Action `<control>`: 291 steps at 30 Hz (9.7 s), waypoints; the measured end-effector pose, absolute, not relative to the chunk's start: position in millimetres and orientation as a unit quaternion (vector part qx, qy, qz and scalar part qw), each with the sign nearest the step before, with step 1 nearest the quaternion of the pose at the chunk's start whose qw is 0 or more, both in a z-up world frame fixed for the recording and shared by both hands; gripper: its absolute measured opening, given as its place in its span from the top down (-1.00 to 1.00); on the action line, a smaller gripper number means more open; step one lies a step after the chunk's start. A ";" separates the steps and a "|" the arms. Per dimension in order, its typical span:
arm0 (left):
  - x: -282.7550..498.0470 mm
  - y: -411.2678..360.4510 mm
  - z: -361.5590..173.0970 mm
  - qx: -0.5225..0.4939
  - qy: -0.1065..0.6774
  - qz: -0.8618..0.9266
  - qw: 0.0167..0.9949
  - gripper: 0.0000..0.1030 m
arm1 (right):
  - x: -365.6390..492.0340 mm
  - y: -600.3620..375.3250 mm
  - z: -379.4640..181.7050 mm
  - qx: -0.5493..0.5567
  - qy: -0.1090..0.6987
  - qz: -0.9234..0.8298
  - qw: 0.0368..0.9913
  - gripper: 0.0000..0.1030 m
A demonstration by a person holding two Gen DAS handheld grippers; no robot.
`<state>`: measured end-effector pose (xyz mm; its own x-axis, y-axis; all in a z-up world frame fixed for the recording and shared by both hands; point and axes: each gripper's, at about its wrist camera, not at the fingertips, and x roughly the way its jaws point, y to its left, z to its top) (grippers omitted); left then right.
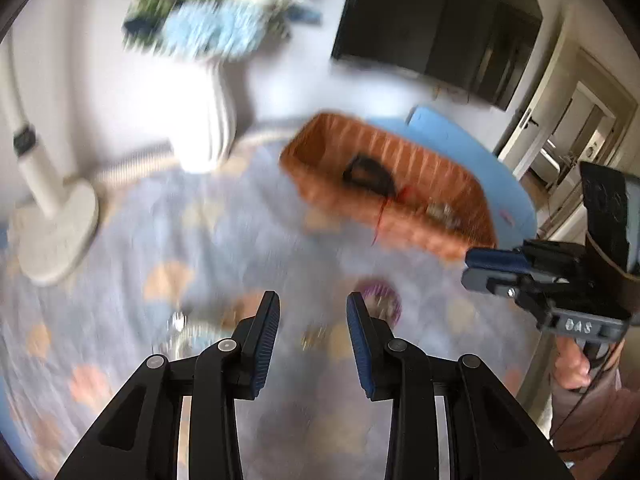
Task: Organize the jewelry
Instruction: 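Pull the keys off the purple spiral tie with the right tool while the left tool grasps the gold charm, then carry the keys and gold charm into the wicker basket and open both tools, then grasp the purple spiral hair tie with the right tool while the left tool grasps the clear beaded bracelet, then carry the purple tie and beaded bracelet into the wicker basket and open both tools, then move both tools back over the remaining jewelry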
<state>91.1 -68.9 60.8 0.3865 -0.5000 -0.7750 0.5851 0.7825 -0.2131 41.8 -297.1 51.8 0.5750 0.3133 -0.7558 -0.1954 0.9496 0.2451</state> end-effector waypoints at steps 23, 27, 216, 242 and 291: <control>106.5 -111.8 -16.9 0.139 0.480 -0.354 0.791 0.31 | 79.9 -269.7 -7.9 0.037 0.490 0.115 0.863 0.40; 99.0 -112.3 -16.9 0.146 0.476 -0.374 0.783 0.31 | 80.0 -253.9 -11.0 -0.016 0.482 0.106 0.869 0.40; 36.5 -17.8 77.3 0.075 0.396 -0.392 0.827 0.85 | 24.7 -298.2 40.0 0.019 0.383 0.159 0.910 0.79; 208.8 -260.5 56.7 0.080 0.436 -0.400 0.802 0.85 | 144.7 -462.9 44.8 0.137 0.415 -0.045 0.898 0.79; 83.0 15.8 -17.4 0.055 0.489 -0.298 0.818 0.33 | 42.9 -168.1 2.2 -0.072 0.459 0.305 0.831 0.31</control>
<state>83.0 15.8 -17.4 0.3440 -0.4340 -0.8326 0.5410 0.8164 -0.2020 42.9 -168.1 2.2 0.3924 0.4403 -0.8075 -0.5724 0.8042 0.1603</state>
